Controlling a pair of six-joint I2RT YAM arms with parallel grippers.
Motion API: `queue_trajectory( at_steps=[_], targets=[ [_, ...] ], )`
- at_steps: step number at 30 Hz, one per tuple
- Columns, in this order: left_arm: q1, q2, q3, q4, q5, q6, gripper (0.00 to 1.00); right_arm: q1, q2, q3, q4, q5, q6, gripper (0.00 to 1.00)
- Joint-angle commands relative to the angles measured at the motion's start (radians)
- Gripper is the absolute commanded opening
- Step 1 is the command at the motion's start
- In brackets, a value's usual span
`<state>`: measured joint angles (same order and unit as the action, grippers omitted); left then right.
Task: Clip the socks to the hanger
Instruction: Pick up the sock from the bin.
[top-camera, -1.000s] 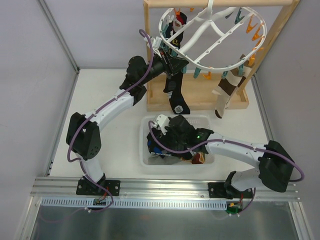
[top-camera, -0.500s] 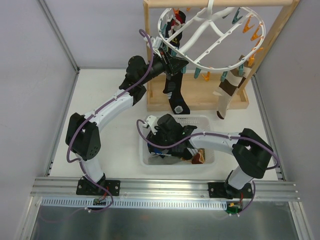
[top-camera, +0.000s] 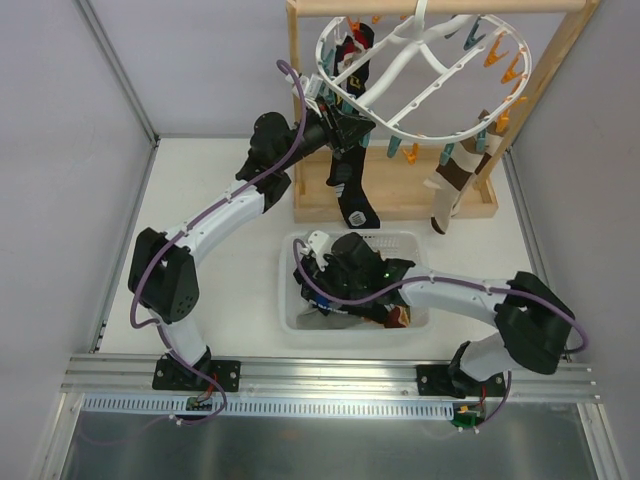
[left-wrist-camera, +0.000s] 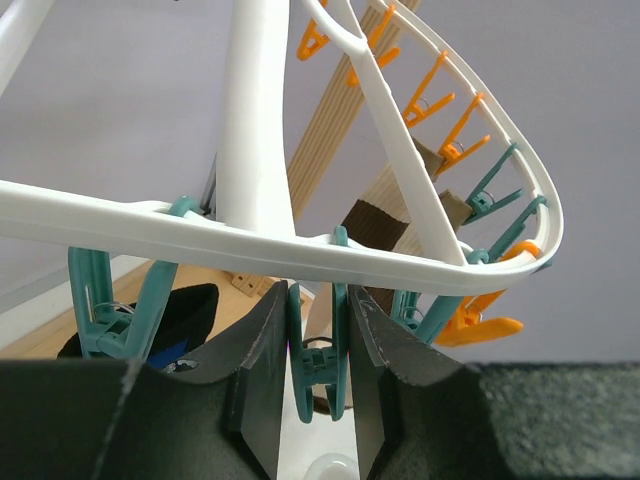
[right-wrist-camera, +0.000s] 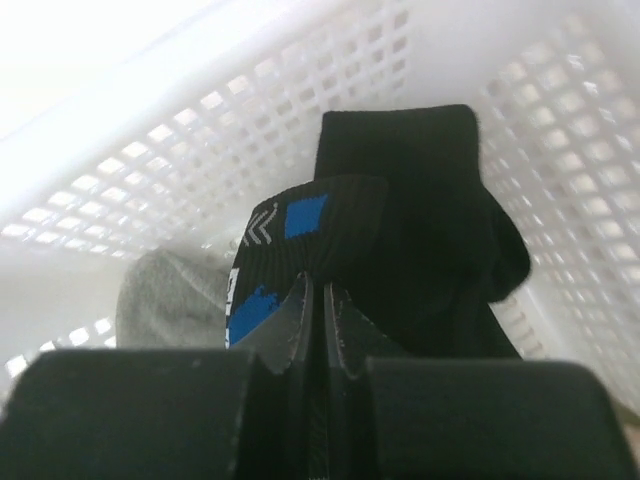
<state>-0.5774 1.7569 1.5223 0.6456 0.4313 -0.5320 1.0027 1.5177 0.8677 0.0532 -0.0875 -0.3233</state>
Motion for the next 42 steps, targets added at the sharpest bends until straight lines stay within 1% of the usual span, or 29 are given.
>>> queue_trajectory(
  at_steps=[1,2,3,5,6,8,9,10,12,14,17,18,19,20,22,23,24,25,26,28,29,31,35,38,39,40,42],
  targets=[
    [-0.01,-0.05,-0.021,-0.029,0.012,0.03,0.0,-0.007,-0.163,-0.045,0.039,0.069,0.035,0.01],
    [-0.01,-0.051,-0.022,-0.032,0.012,0.032,0.0,-0.007,-0.235,-0.061,0.037,0.081,0.041,0.01],
    [-0.01,-0.051,-0.025,-0.032,0.011,0.03,0.0,-0.01,-0.269,-0.096,0.036,0.08,0.049,0.01],
    [-0.01,-0.051,-0.027,-0.032,0.012,0.03,0.0,-0.012,-0.342,-0.134,0.048,0.133,0.067,0.01],
    [-0.01,-0.05,-0.027,-0.032,0.015,0.029,0.0,-0.013,-0.409,-0.191,0.074,0.141,0.072,0.01],
    [-0.01,-0.048,-0.028,-0.032,0.02,0.021,0.0,-0.016,-0.486,-0.264,0.121,0.158,0.079,0.01],
    [-0.01,-0.047,-0.028,-0.032,0.03,0.018,0.0,-0.024,-0.52,-0.3,0.172,0.155,0.082,0.01],
    [-0.01,-0.045,-0.027,-0.032,0.038,0.017,0.0,-0.029,-0.594,-0.373,0.194,0.154,0.086,0.01],
    [-0.01,-0.045,-0.028,-0.032,0.055,0.013,0.0,-0.041,-0.663,-0.426,0.223,0.153,0.105,0.01],
    [-0.01,-0.048,-0.03,-0.032,0.064,0.012,0.0,-0.042,-0.752,-0.484,0.218,0.167,0.118,0.01],
    [-0.01,-0.05,-0.03,-0.032,0.069,0.012,0.0,-0.044,-0.804,-0.512,0.154,0.251,0.15,0.01],
    [-0.01,-0.05,-0.028,-0.032,0.072,0.012,0.0,-0.044,-0.804,-0.51,0.098,0.265,0.155,0.01],
    [-0.01,-0.05,-0.03,-0.032,0.075,0.012,0.0,-0.045,-0.8,-0.509,0.068,0.285,0.171,0.04],
    [-0.01,-0.051,-0.03,-0.032,0.076,0.012,0.0,-0.047,-0.78,-0.486,-0.003,0.29,0.184,0.11],
    [-0.01,-0.054,-0.034,-0.032,0.08,0.012,0.0,-0.047,-0.74,-0.445,-0.093,0.287,0.222,0.16],
    [-0.01,-0.054,-0.037,-0.032,0.081,0.012,0.0,-0.047,-0.72,-0.425,-0.128,0.241,0.227,0.19],
    [-0.009,-0.056,-0.042,-0.032,0.08,0.012,0.0,-0.047,-0.678,-0.386,-0.185,0.217,0.236,0.24],
    [-0.009,-0.057,-0.045,-0.032,0.083,0.012,0.0,-0.049,-0.656,-0.368,-0.206,0.177,0.254,0.26],
    [-0.01,-0.057,-0.05,-0.031,0.081,0.01,0.0,-0.049,-0.607,-0.331,-0.245,0.164,0.26,0.29],
    [-0.01,-0.059,-0.051,-0.031,0.086,0.01,0.0,-0.049,-0.562,-0.299,-0.271,0.14,0.27,0.33],
    [-0.01,-0.059,-0.053,-0.031,0.086,0.01,0.0,-0.047,-0.545,-0.279,-0.28,0.126,0.267,0.37],
    [-0.01,-0.063,-0.059,-0.031,0.09,0.015,0.0,-0.047,-0.504,-0.212,-0.317,0.135,0.263,0.42],
    [-0.009,-0.07,-0.063,-0.031,0.092,0.029,0.0,-0.052,-0.45,-0.089,-0.413,0.144,0.207,0.59],
    [-0.009,-0.068,-0.06,-0.031,0.093,0.032,0.0,-0.07,-0.383,0.012,-0.493,0.129,0.17,0.61],
    [-0.009,-0.063,-0.059,-0.031,0.096,0.033,0.0,-0.076,-0.367,0.025,-0.503,0.111,0.161,0.6],
    [-0.01,-0.062,-0.057,-0.031,0.099,0.033,0.0,-0.082,-0.349,0.031,-0.507,0.06,0.158,0.6],
    [-0.01,-0.056,-0.054,-0.031,0.103,0.035,0.0,-0.09,-0.315,0.03,-0.501,0.029,0.155,0.59]
  ],
)
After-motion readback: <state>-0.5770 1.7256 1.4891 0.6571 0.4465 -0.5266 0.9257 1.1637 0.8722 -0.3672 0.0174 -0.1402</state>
